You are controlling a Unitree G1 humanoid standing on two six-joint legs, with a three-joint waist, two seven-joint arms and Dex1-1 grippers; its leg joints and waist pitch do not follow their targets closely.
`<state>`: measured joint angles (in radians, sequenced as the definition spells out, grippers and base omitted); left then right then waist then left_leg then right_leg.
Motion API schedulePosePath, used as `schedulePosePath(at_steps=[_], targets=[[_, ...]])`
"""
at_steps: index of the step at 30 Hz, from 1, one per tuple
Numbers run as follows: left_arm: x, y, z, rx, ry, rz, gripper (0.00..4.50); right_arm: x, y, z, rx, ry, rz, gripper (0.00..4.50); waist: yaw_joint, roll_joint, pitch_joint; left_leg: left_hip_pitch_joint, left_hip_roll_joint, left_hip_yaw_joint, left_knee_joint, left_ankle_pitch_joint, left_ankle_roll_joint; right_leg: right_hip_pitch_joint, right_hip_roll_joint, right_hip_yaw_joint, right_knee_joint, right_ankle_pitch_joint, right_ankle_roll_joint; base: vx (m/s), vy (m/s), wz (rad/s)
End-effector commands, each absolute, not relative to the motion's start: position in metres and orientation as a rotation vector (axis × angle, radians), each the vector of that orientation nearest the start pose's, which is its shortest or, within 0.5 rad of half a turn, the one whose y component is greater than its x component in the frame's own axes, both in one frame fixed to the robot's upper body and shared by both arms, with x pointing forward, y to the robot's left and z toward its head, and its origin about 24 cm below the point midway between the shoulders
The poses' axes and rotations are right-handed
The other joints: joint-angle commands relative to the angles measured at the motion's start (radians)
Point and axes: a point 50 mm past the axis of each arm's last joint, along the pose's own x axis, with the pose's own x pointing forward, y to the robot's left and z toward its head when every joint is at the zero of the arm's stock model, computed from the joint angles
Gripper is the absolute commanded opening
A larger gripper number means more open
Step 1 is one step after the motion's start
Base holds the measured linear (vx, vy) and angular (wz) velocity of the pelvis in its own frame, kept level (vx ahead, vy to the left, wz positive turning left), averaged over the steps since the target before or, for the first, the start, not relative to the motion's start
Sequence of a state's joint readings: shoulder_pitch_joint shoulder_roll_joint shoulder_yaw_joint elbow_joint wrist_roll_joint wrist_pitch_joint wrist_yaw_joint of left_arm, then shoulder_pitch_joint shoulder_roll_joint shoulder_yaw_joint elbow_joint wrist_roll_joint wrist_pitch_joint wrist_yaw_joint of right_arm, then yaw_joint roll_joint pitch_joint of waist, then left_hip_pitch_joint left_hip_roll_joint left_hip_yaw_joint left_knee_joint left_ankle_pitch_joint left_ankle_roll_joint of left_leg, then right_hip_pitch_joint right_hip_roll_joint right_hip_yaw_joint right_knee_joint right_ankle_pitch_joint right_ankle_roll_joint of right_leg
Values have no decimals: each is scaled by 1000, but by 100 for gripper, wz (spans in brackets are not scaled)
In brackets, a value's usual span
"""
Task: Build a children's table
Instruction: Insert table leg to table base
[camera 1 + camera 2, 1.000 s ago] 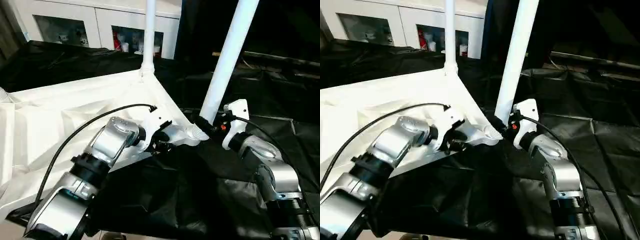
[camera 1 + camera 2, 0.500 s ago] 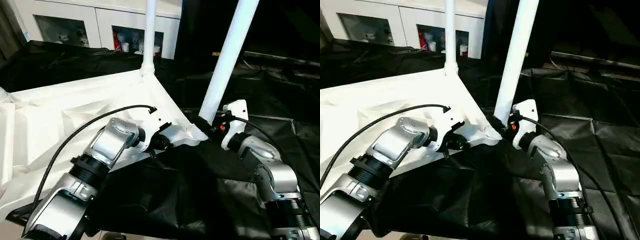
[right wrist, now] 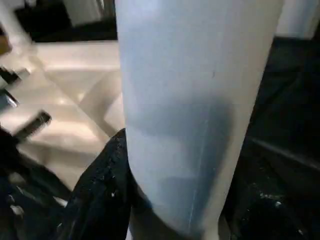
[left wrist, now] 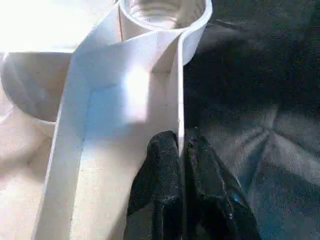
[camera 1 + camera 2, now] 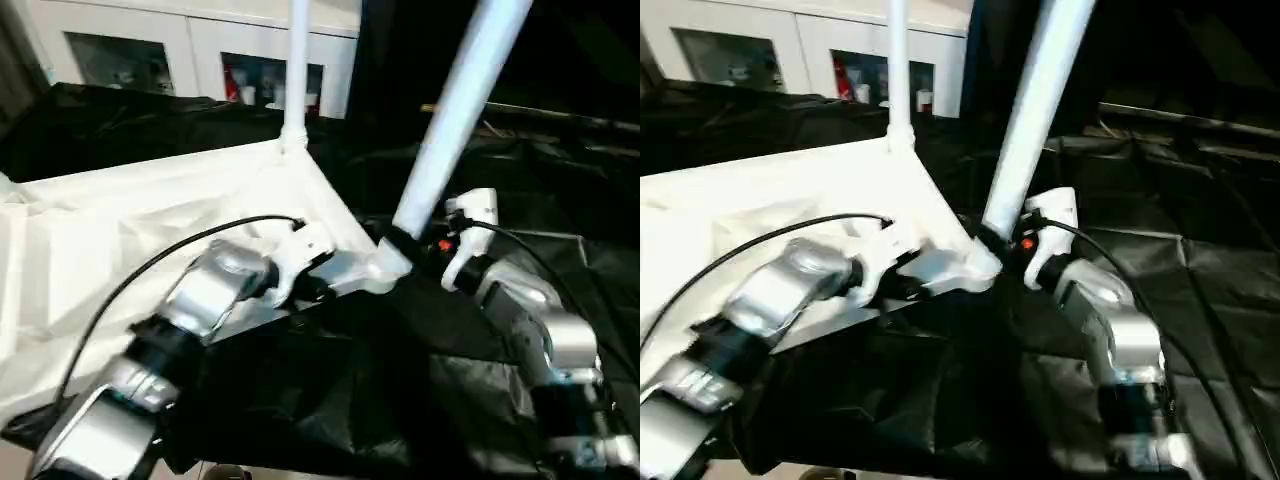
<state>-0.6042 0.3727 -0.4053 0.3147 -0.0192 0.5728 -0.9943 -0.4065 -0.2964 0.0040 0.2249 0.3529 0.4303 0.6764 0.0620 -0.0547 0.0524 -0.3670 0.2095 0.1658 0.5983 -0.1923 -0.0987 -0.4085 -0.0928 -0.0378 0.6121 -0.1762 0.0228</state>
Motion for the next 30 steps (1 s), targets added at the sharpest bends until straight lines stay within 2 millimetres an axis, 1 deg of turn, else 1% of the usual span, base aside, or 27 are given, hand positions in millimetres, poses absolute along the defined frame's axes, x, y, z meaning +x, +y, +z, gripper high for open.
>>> schedulePosePath(at_steps=[1, 2, 4, 5, 6, 8, 9, 11, 12, 13, 14, 15, 16, 17, 20, 21, 22, 23, 24, 26, 28, 29, 30], targets=[[307, 106, 62, 362, 609, -1226, 0, 316, -156, 78, 108, 251, 761, 193, 0, -1, -64, 3, 8, 11, -79, -164, 10, 51, -30, 24, -63, -172, -221, 0, 0, 0], [306, 109, 62, 347, 605, -1238, 0, 317, -156, 76, 109, 259, 764, 193, 0, 0, -64, 6, 9, 13, -78, -155, 12, 48, -30, 24, -61, -162, -223, 0, 0, 0], [304, 111, 63, 342, 579, -1262, 0, 318, -156, 76, 115, 264, 768, 193, -1, 1, -65, 5, 9, 12, -78, -148, 12, 50, -30, 24, -60, -157, -224, 0, 0, 0], [302, 111, 65, 321, 553, -1288, 0, 320, -156, 75, 113, 266, 771, 193, -2, -6, -65, 5, 9, 14, -78, -145, 13, 49, -29, 24, -60, -158, -223, 0, 0, 0], [301, 111, 67, 303, 520, -1304, 0, 321, -155, 76, 120, 267, 777, 193, -2, -8, -64, 4, 8, 14, -78, -145, 15, 49, -30, 24, -60, -165, -224, 0, 0, 0], [300, 111, 67, 286, 500, -1310, 0, 323, -151, 77, 133, 271, 797, 193, -1, -5, -66, 7, 9, 15, -76, -135, 19, 47, -31, 25, -58, -156, -227, 0, 0, 0], [300, 111, 67, 288, 499, -1308, 0, 324, -149, 77, 137, 275, 808, 193, -3, -7, -66, 7, 10, 15, -76, -133, 22, 46, -30, 24, -57, -150, -230, 0, 0, 0], [300, 111, 66, 289, 500, -1307, 0, 324, -148, 77, 135, 279, 818, 193, 0, -4, -65, 7, 10, 16, -76, -125, 25, 47, -30, 25, -56, -140, -230, 0, 0, 0], [300, 111, 65, 288, 494, -1310, 0, 325, -146, 76, 135, 287, 834, 193, -1, -9, -65, 7, 10, 17, -76, -122, 27, 47, -29, 25, -56, -139, -229, 0, 0, 0], [300, 111, 64, 282, 489, -1308, 0, 325, -144, 76, 131, 291, 852, 193, 1, -7, -65, 6, 10, 16, -76, -121, 28, 48, -31, 25, -56, -143, -228, 0, 0, 0], [300, 112, 63, 281, 487, -1308, 0, 324, -142, 77, 131, 293, 865, 193, 0, -8, -65, 6, 10, 16, -76, -122, 28, 48, -30, 24, -55, -144, -227, 0, 0, 0], [300, 112, 63, 280, 486, -1307, 0, 324, -141, 78, 131, 293, 873, 193, -1, -11, -65, 5, 9, 16, -76, -123, 29, 48, -30, 24, -56, -148, -226, 0, 0, 0], [300, 113, 62, 285, 490, -1306, 0, 324, -139, 79, 131, 294, 892, 193, 1, -9, -64, 6, 9, 17, -76, -129, 29, 46, -31, 25, -58, -162, -223, 0, 0, 0], [300, 115, 59, 306, 505, -1312, 0, 323, -138, 82, 124, 297, 916, 193, 2, -10, -64, 7, 10, 17, -76, -131, 29, 47, -31, 25, -58, -167, -221, 0, 0, 0], [300, 115, 59, 306, 505, -1312, 0, 323, -138, 82, 124, 297, 916, 193, 2, -9, -65, 7, 11, 16, -76, -125, 25, 47, -32, 25, -56, -163, -219, 0, 0, 0], [298, 117, 57, 341, 529, -1320, 0, 322, -136, 82, 112, 308, 940, 193, 2, -11, -65, 6, 10, 17, -76, -119, 26, 46, -31, 25, -56, -157, -220, 0, 0, 0], [298, 117, 57, 345, 531, -1320, 0, 322, -136, 82, 111, 310, 942, 193, 3, -10, -65, 7, 10, 17, -76, -117, 26, 47, -32, 25, -55, -155, -220, 0, 0, 0], [298, 118, 56, 360, 539, -1321, 0, 322, -135, 81, 104, 317, 950, 193, 2, -9, -65, 7, 10, 17, -76, -115, 26, 46, -31, 25, -55, -149, -220, 0, 0, 0], [298, 119, 56, 373, 544, -1324, 0, 321, -134, 79, 98, 332, 955, 193, 2, -11, -65, 6, 10, 17, -75, -116, 26, 46, -31, 25, -56, -151, -221, 0, 0, 0], [299, 119, 57, 386, 543, -1329, 0, 322, -134, 75, 72, 351, 951, 193, 3, -10, -65, 7, 11, 17, -76, -119, 25, 45, -32, 25, -56, -157, -220, 0, 0, 0], [300, 119, 58, 391, 538, -1334, 0, 323, -134, 72, 58, 353, 937, 193, 2, -10, -64, 7, 10, 17, -77, -128, 16, 44, -31, 25, -57, -171, -218, 0, 0, 0], [300, 119, 58, 393, 537, -1339, 0, 325, -135, 70, 63, 348, 917, 193, 3, -9, -64, 10, 11, 18, -77, -139, 13, 43, -33, 26, -58, -177, -218, 0, 0, 0], [300, 119, 58, 393, 537, -1342, 0, 326, -135, 70, 66, 345, 906, 193, 3, -10, -65, 9, 11, 17, -77, -141, 11, 43, -33, 26, -57, -177, -218, 0, 0, 0]])
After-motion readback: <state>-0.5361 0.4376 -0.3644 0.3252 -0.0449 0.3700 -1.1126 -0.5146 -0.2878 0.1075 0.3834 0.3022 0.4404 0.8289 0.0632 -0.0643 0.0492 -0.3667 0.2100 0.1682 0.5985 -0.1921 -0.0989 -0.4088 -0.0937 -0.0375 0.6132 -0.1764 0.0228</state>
